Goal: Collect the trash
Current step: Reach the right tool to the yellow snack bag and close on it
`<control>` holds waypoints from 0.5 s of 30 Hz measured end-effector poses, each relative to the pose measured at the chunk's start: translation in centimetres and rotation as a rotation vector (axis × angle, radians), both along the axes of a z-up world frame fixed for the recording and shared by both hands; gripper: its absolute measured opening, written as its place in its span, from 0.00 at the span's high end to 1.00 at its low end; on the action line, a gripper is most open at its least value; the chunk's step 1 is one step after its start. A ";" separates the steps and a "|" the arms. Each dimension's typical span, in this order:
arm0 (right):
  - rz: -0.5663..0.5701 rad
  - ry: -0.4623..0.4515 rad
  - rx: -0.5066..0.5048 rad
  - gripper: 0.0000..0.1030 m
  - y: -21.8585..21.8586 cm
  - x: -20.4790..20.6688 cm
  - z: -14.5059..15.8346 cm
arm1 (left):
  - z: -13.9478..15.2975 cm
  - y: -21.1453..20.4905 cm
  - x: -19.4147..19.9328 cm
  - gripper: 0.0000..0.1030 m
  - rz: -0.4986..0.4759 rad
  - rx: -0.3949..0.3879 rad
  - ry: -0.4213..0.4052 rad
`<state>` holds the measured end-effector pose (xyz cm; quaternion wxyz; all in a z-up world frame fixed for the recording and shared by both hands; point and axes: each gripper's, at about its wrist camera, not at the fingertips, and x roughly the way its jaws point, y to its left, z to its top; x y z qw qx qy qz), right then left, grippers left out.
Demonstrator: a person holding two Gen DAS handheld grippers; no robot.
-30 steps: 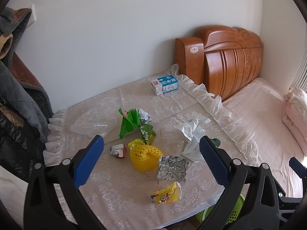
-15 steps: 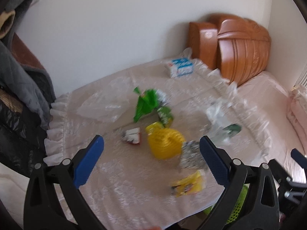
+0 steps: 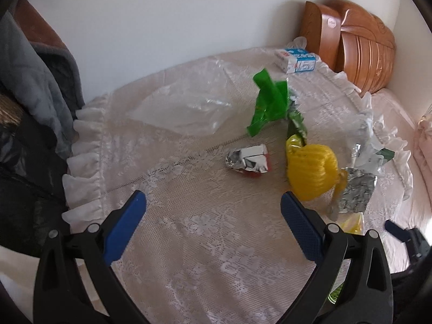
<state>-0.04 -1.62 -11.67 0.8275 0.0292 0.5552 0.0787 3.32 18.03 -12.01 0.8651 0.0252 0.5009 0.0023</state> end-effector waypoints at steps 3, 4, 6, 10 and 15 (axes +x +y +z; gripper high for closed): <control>0.008 0.018 -0.058 0.10 1.6 0.3 -1.5 | -0.4 0.3 0.6 0.07 -0.024 0.000 -0.006; 0.008 0.025 -0.067 0.14 2.0 0.4 -1.8 | -0.6 0.4 0.8 0.07 -0.035 0.008 -0.013; -0.003 0.031 -0.058 0.17 2.3 0.6 -2.2 | -0.7 0.6 1.2 0.07 -0.046 0.014 -0.018; -0.008 0.031 -0.022 0.45 2.5 0.6 -2.3 | -0.5 1.8 2.3 0.07 -0.041 -0.014 -0.028; 0.003 0.041 0.028 0.63 3.0 0.4 -1.9 | 0.2 4.5 5.0 0.07 0.008 -0.078 -0.026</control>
